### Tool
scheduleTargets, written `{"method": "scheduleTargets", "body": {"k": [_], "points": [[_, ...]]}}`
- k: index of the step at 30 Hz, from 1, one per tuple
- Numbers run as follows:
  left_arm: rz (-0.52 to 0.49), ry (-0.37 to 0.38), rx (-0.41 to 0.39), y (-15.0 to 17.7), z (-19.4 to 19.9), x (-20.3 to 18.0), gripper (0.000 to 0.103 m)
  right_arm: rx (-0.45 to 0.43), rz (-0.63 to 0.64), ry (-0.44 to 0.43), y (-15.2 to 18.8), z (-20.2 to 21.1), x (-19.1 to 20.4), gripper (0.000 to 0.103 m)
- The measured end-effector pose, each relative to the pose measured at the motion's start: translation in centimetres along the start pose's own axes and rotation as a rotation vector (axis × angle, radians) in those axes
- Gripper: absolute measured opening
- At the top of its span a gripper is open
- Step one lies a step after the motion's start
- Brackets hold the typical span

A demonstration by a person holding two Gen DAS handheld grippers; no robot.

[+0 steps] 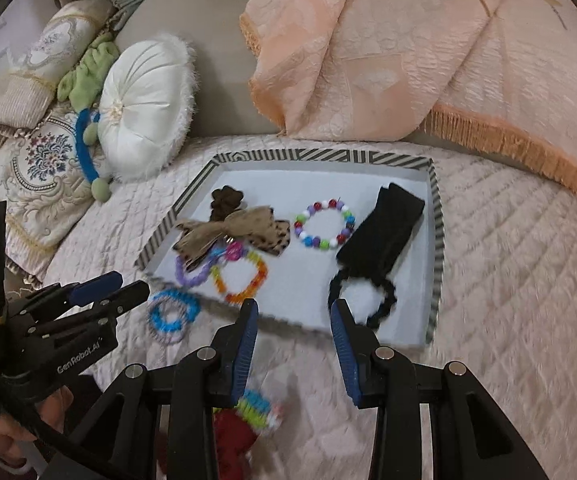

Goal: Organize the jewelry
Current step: 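Lower the held bracelets into the tray and open both tools, then withdraw both open tools from the tray toward the remaining bracelets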

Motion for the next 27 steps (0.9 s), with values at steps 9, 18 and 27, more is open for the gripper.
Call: {"method": "scheduleTargets", "body": {"k": [9,18,27], "points": [[0.018,-0.011,-0.037,2.2,3.1,0.5,0.038,-0.011,-0.005,-0.001,2.9,2.3,1.8,0.039],[0.018,-0.022,-0.077,3.5,5.6,0.6,0.038,-0.014,0.013,0.001,4.9,3.8,3.4,0.040],[0.011,-0.018,-0.085,4.5,6.6,0.5,0.038,-0.009,0.020,0.001,6.1,4.5,4.2,0.043]]}}
Point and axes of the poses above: each gripper's, at about its wrist camera, not at the fingertips, and z roughly against the way its jaws point, x to its left, y to its underside, the point moved 2 cm from there along -z, roughly the way its jaws point, and after that the axes turned 5 degrees about x, right-handed, at the moved point
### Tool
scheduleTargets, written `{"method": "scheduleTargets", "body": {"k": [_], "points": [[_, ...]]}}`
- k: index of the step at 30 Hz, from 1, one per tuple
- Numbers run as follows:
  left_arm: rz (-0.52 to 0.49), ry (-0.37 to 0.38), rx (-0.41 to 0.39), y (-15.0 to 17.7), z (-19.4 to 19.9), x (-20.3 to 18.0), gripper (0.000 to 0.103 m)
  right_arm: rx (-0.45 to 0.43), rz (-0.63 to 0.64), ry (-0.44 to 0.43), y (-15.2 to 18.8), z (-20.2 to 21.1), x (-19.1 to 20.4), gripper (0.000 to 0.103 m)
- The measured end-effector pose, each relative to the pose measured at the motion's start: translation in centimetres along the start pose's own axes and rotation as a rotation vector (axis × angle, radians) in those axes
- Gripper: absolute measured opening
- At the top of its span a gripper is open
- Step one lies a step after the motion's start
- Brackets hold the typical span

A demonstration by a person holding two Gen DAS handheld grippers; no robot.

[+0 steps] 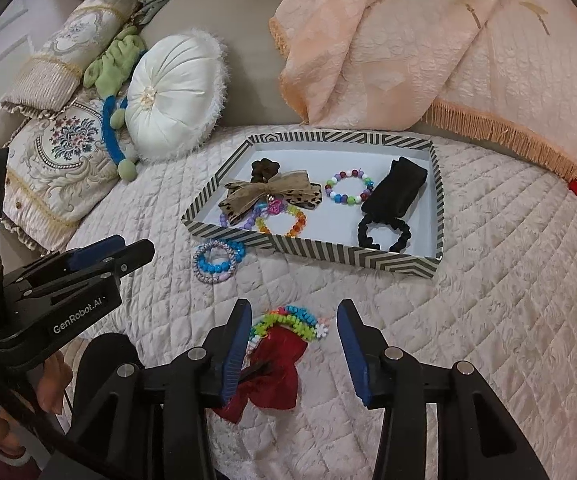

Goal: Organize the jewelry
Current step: 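Withdraw both open tools from the tray toward the remaining bracelets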

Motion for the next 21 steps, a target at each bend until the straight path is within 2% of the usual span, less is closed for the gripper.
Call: {"method": "scheduleTargets", "body": {"k": [13,21], "points": [[0.000,0.024,0.036,1.2,-0.1,0.5,0.038,0.031,0.008,0.003,1.3,0.0,0.3,0.048],[0.067,0.097,0.067,0.9,-0.4,3.5,0.038,0.073,-0.009,0.008,2.3,-0.7,-0.8,0.048]]}}
Point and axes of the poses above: each gripper's, at about its wrist camera, not at the fingertips, and z roughly against the way its jaws point, x to its left, y to its underside, the point moved 2 cm from there along -z, roughly the way its jaws point, and after that the axes turned 5 degrees about x, right-handed, at the moved point
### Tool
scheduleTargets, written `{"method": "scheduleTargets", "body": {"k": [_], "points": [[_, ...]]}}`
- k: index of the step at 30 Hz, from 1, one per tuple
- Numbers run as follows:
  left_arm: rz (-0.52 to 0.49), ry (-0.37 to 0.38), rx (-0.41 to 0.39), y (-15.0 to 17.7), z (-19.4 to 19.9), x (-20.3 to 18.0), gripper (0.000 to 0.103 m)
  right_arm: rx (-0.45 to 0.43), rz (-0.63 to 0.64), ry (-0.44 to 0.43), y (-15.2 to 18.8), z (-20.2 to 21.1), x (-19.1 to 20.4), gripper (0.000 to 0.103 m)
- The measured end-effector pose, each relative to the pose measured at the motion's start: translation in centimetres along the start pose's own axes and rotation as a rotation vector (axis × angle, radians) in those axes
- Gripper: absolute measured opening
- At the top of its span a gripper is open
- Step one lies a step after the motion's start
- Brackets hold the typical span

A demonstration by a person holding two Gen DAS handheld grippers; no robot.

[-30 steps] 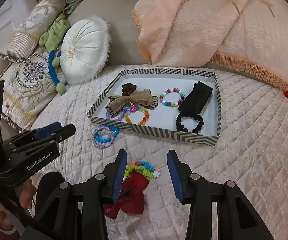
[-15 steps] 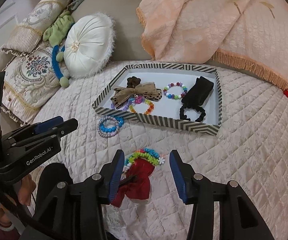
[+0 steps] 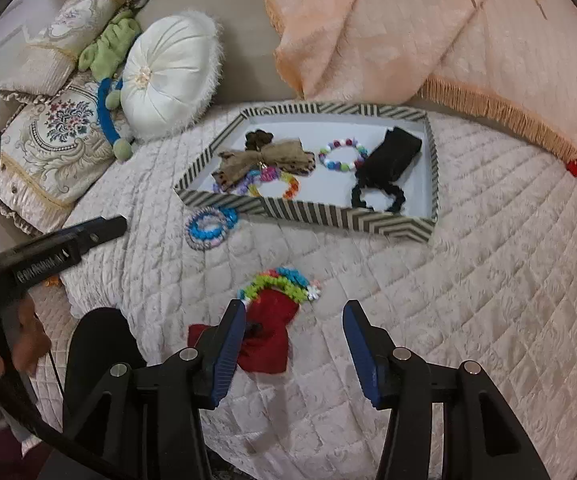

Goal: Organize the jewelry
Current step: 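Withdraw both open tools from the tray toward the remaining bracelets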

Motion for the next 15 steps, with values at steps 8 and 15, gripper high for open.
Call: {"method": "scheduleTargets", "body": {"k": [8,15], "points": [[0.107,0.054,0.071,-0.5,-1.7,4.1,0.038,0.060,-0.028,-0.015,0.6,-2.3,-0.8,0.048],[0.194,0.106,0.156,-1.2,-4.5,6.2,0.039,0.088,-0.043,-0.022,-0.4,-4.3,-1.4,0.048]]}}
Point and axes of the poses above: each gripper's, at about its wrist camera, not at the fingertips, and z roughly against the way its jaws point, x to its left, y to its underside, the point moved 2 cm from there along -z, roughly the way its jaws point, and after that the axes turned 5 degrees about x, right-handed, at the moved point
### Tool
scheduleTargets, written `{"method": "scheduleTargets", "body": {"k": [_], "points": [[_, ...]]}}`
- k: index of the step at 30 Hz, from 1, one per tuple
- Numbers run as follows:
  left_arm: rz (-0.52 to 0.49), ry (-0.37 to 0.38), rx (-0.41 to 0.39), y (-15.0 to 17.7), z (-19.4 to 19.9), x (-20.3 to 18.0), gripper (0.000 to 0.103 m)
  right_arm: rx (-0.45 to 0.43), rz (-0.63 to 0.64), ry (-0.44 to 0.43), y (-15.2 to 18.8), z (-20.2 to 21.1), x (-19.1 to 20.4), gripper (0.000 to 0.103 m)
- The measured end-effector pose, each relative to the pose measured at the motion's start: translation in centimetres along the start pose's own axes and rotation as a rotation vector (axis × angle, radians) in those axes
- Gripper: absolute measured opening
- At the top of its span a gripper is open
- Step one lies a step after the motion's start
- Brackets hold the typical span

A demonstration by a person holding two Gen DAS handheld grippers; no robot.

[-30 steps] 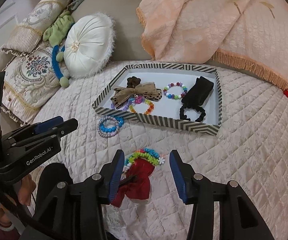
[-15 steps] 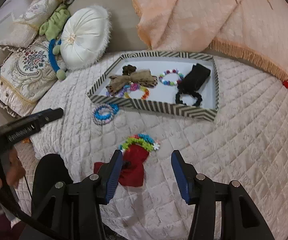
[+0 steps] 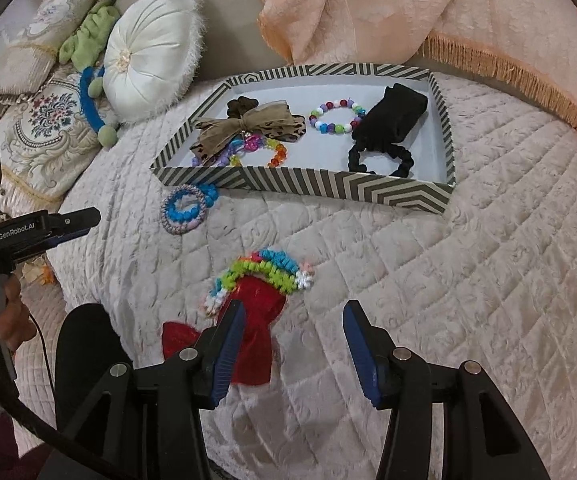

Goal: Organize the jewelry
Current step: 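Withdraw both open tools from the tray toward the remaining bracelets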

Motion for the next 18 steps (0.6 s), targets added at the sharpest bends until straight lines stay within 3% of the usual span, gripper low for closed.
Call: {"method": "scheduleTargets", "body": {"k": [7,18], "points": [[0.001,0.041,0.047,-1.9,-2.7,-1.1,0.043,0.015,0.032,-0.004,-1.9,-2.2,-0.3,0.048],[-0.126,0.026,0.077,-4.1,-6.2,-3.7,0.044,0.083,0.171,0.040,-2.7,-5.4,0.8,0.045]]}}
Point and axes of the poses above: each gripper's, at about its wrist camera, not at the fingertips, and z roughly against the way its jaws point, x to its left, y to its underside, the point moved 2 cm from there along -z, roughly the way its jaws point, and after that the axes turned 5 degrees about x, right-handed, at the moved point
